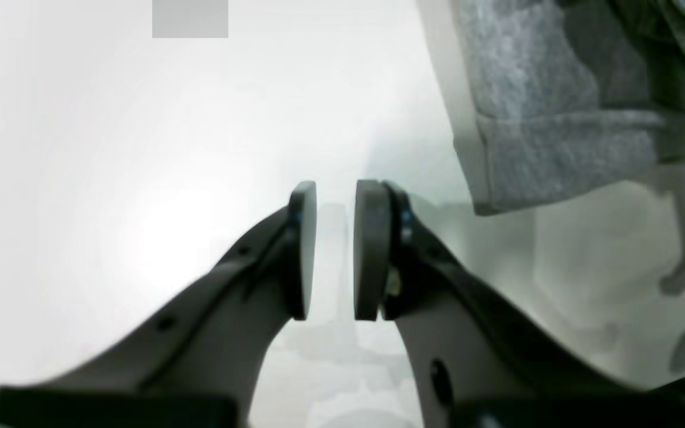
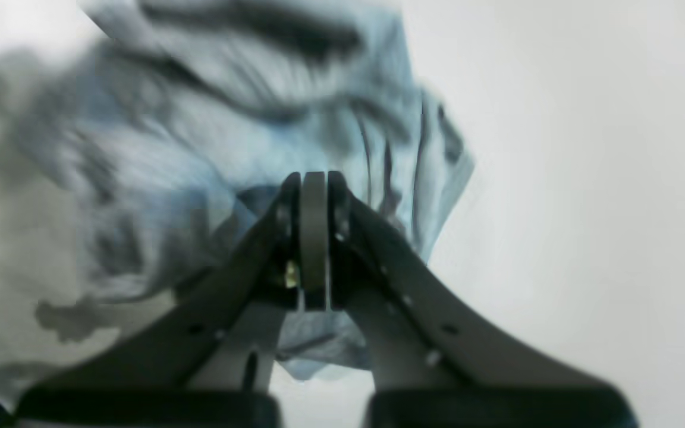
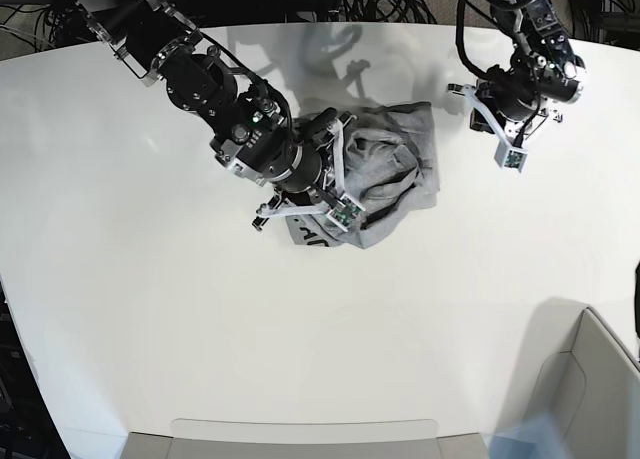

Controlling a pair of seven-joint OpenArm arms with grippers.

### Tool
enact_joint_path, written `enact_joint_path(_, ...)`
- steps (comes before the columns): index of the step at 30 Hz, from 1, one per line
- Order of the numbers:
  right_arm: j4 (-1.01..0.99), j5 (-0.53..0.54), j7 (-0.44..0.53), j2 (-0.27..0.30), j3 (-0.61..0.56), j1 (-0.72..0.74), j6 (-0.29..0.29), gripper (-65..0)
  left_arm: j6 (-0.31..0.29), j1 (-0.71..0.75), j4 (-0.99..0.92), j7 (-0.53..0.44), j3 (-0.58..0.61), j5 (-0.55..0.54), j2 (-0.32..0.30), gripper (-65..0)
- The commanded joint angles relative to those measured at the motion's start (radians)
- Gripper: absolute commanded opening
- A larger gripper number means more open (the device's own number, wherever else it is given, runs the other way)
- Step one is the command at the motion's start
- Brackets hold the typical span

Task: Fold the T-shirt properly
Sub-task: 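Press and tuck the folded bundle with the right gripper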

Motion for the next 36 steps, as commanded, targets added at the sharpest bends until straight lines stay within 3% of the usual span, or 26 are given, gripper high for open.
enact_joint_path(1,0.001,0.025,0.026,-0.03,-0.011,0.014,0.009,-63.8,-0.001,-0.006,0.015,-0.01,-0.002,-0.006,-0.006,-53.8)
enact_joint_path(7,-0.062,0.162,0.019,-0.096,-0.132,0.013,0.195,-63.7,-0.001,-0.006,0.015,-0.013,-0.002,-0.006,-0.006,-53.8)
enact_joint_path(11,-0.081,0.196,0.019,-0.148,-0.171,0.014,0.204,-63.7,-0.001,0.0,0.015,-0.016,-0.003,-0.006,-0.006,-53.8)
enact_joint_path(17,0.027,0.186,0.023,-0.151,-0.171,0.026,0.195,-63.7,-0.001,0.003,0.014,-0.017,-0.006,-0.006,-0.006,-53.8)
enact_joint_path(21,0.027,0.104,-0.001,-0.147,-0.06,0.051,0.158,-63.7,-0.001,0.003,0.014,-0.016,-0.003,-0.006,-0.006,-53.8)
enact_joint_path(25,-0.03,0.036,-0.043,-0.144,0.012,0.072,0.158,-63.7,-0.001,0.003,0.014,-0.011,-0.006,-0.006,-0.006,-53.8)
enact_joint_path(29,-0.078,0.03,-0.067,-0.144,0.021,0.083,0.199,-63.7,-0.001,0.005,0.014,-0.011,-0.008,-0.006,-0.006,-53.8)
enact_joint_path(36,-0.3,0.028,-0.012,-0.176,0.015,0.143,0.201,-63.7,-0.001,0.005,0.014,-0.01,-0.006,-0.006,-0.006,-53.8)
